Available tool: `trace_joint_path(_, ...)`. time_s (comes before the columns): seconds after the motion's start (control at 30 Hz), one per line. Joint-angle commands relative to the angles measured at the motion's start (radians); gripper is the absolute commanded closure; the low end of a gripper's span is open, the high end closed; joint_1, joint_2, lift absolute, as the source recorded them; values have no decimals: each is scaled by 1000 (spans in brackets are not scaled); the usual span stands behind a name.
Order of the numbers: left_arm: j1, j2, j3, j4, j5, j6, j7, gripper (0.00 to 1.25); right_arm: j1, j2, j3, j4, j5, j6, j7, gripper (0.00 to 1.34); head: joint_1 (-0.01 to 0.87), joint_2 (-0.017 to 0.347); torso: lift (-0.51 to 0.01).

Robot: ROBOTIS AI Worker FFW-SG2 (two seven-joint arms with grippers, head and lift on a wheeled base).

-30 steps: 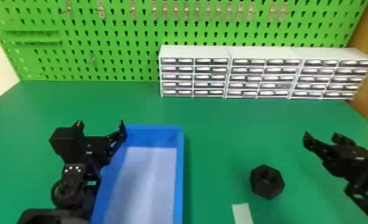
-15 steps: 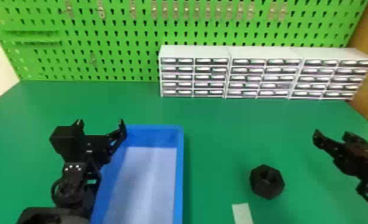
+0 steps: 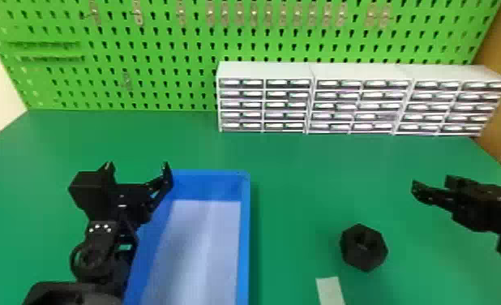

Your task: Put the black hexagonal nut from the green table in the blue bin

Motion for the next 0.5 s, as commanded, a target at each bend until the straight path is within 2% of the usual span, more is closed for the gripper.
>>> trace_joint_path(0.0, -1, 0, -1, 0, -2, 0, 0, 140, -25, -9, 25, -1, 84, 75, 59, 444, 657, 57, -95)
trace_joint_path(0.47, -6, 0, 4, 6, -5, 0, 0, 140, -74, -38, 67, 1, 262, 200, 278, 444, 657, 57, -95)
